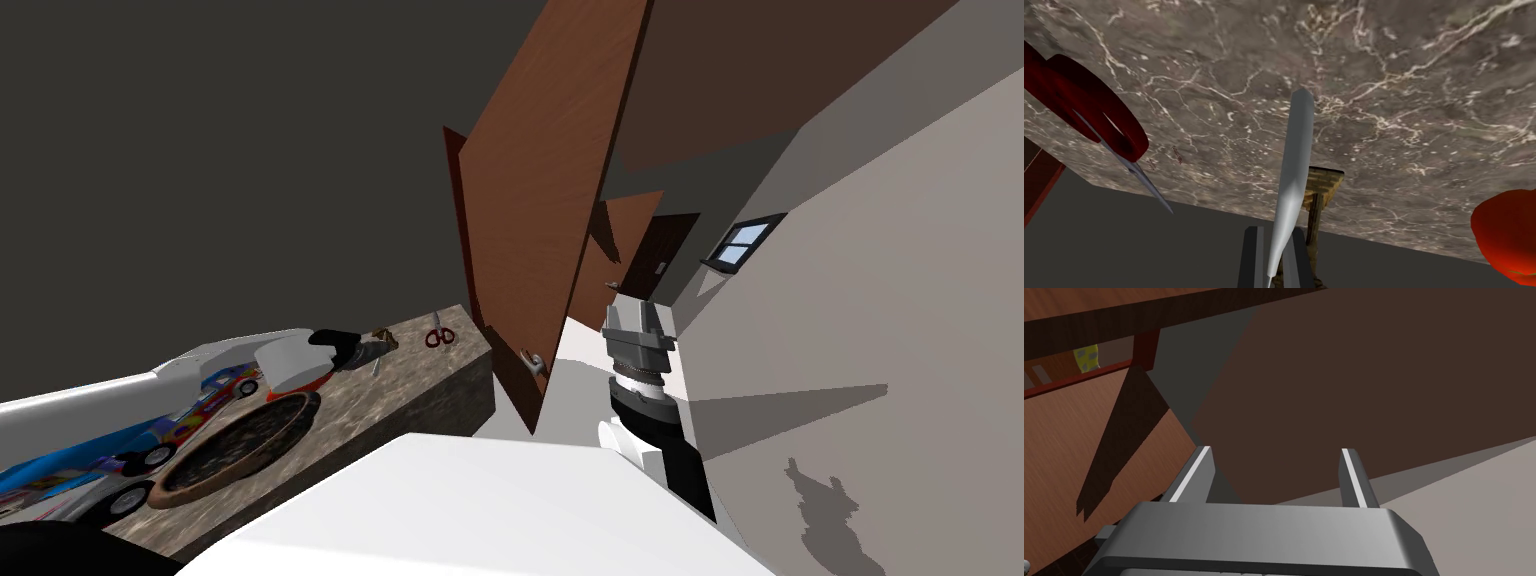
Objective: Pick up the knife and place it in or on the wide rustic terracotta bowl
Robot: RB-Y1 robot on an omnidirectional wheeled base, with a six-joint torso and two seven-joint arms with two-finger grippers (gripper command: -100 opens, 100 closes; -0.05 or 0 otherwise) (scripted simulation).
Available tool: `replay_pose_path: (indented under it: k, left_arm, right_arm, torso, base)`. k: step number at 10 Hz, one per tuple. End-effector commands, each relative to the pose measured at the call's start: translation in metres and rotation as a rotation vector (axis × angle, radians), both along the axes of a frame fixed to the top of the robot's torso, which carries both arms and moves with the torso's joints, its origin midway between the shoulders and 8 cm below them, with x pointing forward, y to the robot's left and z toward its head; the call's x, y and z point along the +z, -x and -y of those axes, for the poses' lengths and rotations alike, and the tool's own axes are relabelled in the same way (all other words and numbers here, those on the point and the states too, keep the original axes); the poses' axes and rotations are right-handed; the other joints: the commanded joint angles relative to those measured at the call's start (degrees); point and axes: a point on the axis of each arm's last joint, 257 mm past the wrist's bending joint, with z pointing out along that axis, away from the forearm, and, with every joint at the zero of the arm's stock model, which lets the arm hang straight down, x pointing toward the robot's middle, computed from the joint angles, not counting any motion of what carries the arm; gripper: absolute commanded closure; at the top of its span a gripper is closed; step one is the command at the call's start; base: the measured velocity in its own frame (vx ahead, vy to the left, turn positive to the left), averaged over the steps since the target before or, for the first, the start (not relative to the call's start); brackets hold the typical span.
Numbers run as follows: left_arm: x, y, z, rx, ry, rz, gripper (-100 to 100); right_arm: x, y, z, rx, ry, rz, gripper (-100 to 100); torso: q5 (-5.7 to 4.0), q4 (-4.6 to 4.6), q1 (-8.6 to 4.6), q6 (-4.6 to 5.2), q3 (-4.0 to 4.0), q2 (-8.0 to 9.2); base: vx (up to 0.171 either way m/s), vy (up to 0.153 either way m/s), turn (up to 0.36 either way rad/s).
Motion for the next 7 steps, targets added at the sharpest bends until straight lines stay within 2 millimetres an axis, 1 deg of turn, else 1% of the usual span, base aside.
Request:
replay_pose_path:
  k: [1,2,5,7]
  left_arm:
    - [0.019,-0.017,0.012,-0.024,0.008,0.032,100]
    - [0.019,-0.017,0.012,-0.024,0.008,0.032,100]
    - [0.05,-0.038,0.03,-0.058,0.021,0.074,100]
    - [0.064,-0.047,0.04,-0.074,0.028,0.092,100]
  right_arm:
    - [0.0,0.0,0.0,0.0,0.0,0.0,0]
    - [0.0,0.0,0.0,0.0,0.0,0.0,0]
    - [0.0,0.0,0.0,0.0,0.0,0.0,0]
    - [0.0,0.0,0.0,0.0,0.0,0.0,0]
  torso:
    - [0.0,0.0,0.0,0.0,0.0,0.0]
    - [0.02,0.0,-0.03,0.06,0.01,0.02]
    - [0.04,0.0,0.05,0.03,0.01,0.02]
    - [0.05,0.01,-0.01,0.06,0.05,0.08]
  base:
    - [-0.057,-0.018,0.125]
    - [-0.04,-0.012,0.02]
    - [-0.046,-0.006,0.088]
    - [-0.056,-0.008,0.069]
